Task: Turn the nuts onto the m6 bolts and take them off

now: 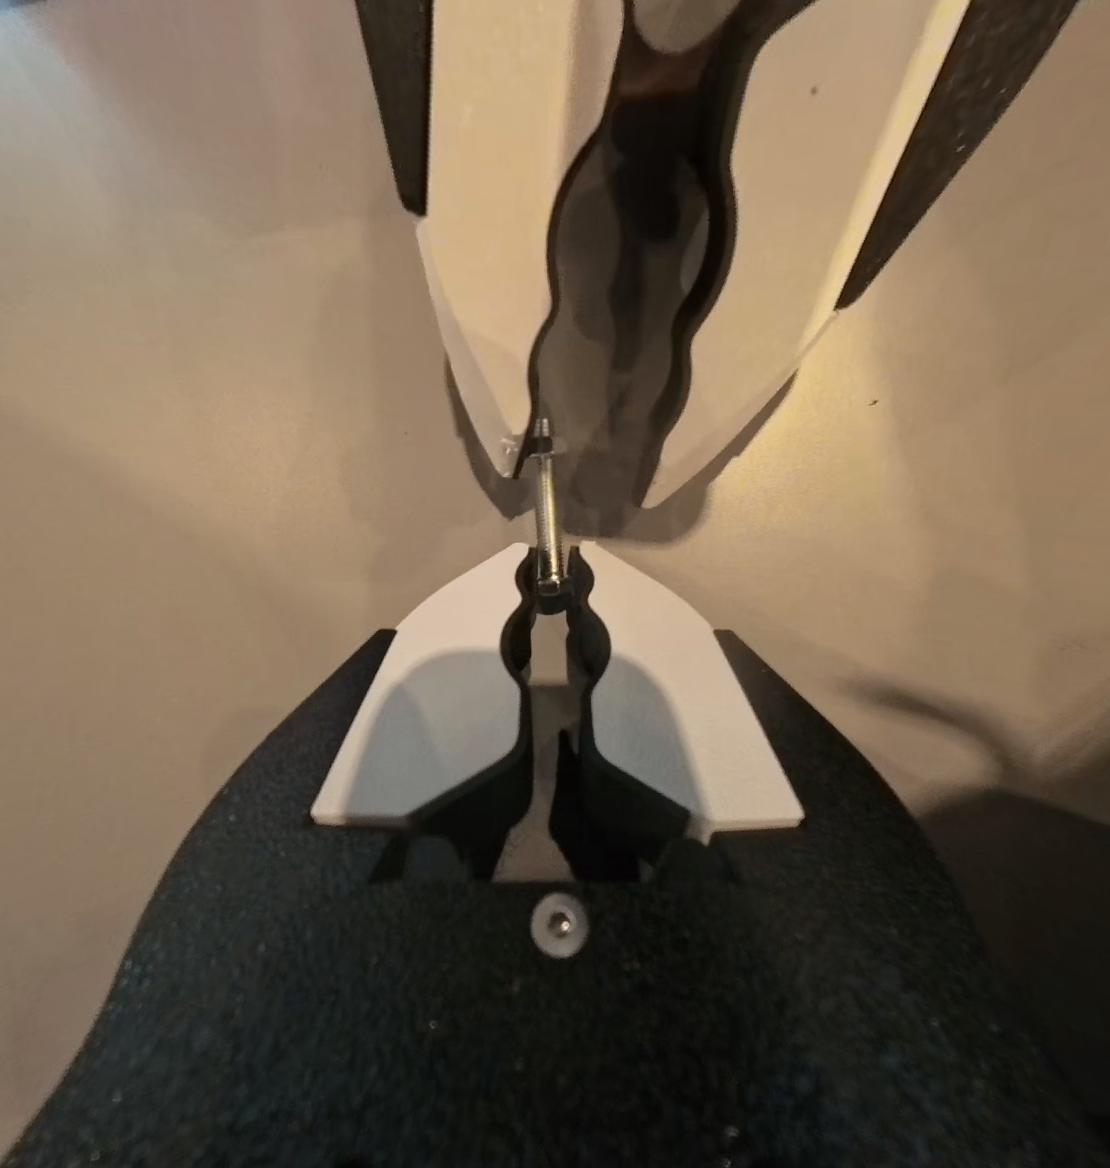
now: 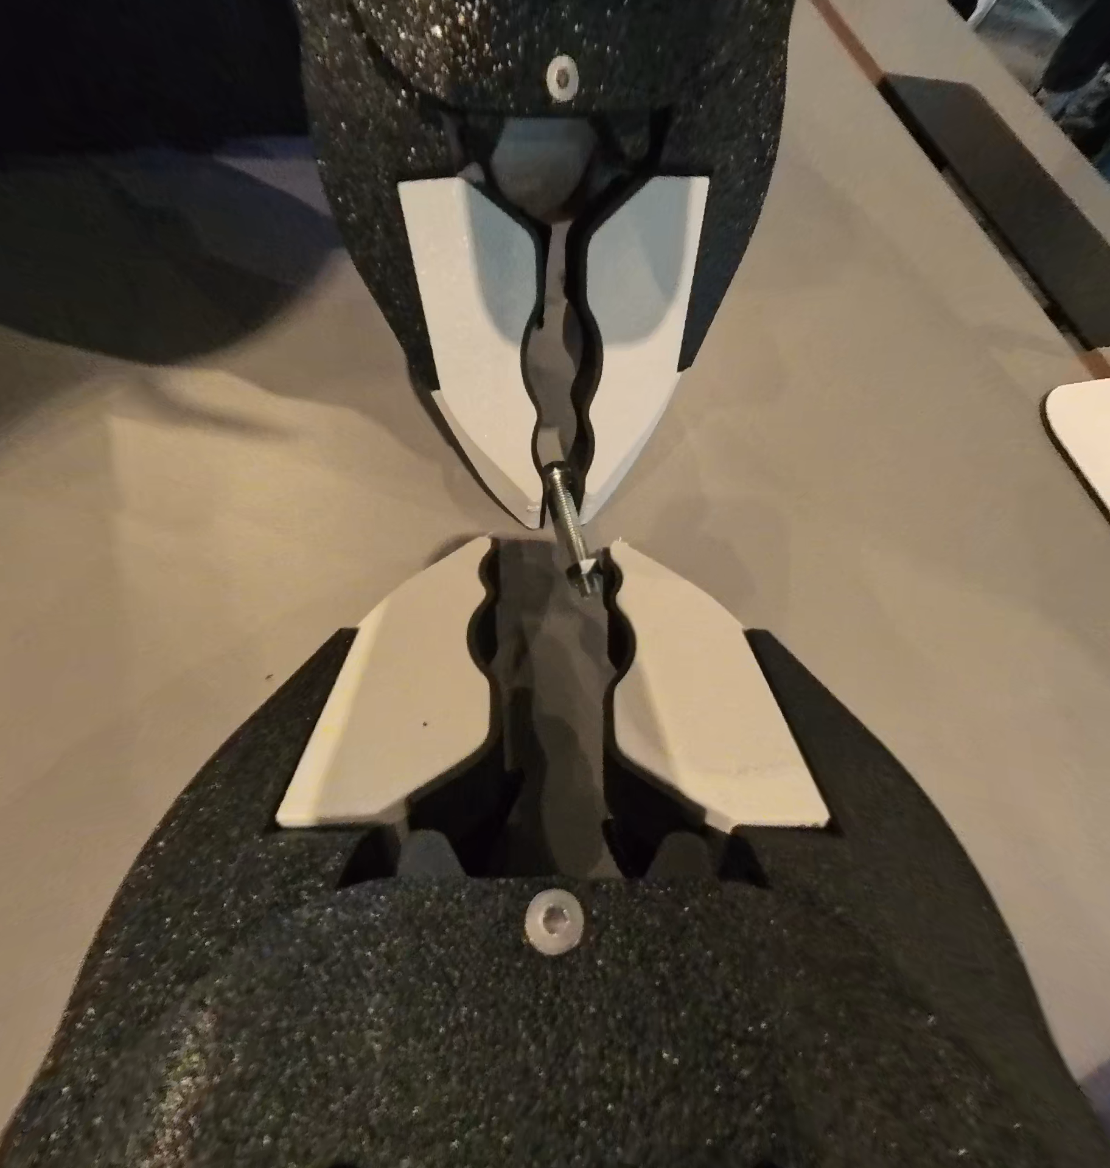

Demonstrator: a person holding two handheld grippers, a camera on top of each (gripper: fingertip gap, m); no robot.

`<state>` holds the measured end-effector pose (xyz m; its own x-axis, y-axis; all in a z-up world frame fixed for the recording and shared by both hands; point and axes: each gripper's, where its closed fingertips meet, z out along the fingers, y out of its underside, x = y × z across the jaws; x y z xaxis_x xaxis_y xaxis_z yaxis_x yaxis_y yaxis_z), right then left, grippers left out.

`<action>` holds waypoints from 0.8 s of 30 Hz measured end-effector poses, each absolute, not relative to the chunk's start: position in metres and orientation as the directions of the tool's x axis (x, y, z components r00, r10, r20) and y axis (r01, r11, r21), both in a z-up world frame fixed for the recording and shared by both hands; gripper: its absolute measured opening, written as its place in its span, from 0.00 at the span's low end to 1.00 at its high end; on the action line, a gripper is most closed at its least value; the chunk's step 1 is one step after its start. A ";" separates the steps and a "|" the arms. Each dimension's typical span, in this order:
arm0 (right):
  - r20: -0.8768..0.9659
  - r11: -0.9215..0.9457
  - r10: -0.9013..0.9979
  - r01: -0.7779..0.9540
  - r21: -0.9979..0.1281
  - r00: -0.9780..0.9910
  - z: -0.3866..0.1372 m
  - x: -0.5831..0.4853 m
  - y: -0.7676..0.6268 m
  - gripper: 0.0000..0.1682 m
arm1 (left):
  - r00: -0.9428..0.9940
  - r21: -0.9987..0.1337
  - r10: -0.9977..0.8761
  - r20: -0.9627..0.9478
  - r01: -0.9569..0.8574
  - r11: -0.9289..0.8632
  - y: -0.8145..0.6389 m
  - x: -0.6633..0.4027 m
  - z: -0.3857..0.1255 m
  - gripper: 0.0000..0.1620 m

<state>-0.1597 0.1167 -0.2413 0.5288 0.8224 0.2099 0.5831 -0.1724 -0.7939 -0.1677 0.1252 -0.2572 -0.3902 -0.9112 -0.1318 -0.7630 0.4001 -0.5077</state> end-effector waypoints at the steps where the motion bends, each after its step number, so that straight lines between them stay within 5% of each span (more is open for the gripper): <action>1: 0.201 -0.177 0.825 0.578 -0.796 0.529 -0.241 -0.160 0.116 0.17 | -0.391 -0.508 -0.911 -0.132 -0.763 0.401 0.125 -0.168 -0.257 0.06; 14: 0.187 -0.140 0.861 0.574 -0.807 0.473 -0.237 -0.167 0.106 0.06 | -0.385 -0.515 -0.915 -0.119 -0.764 0.388 0.125 -0.168 -0.257 0.06; 24: 0.226 -0.154 0.810 0.568 -0.809 0.542 -0.235 -0.158 0.118 0.16 | -0.385 -0.513 -0.915 -0.121 -0.765 0.390 0.125 -0.168 -0.257 0.06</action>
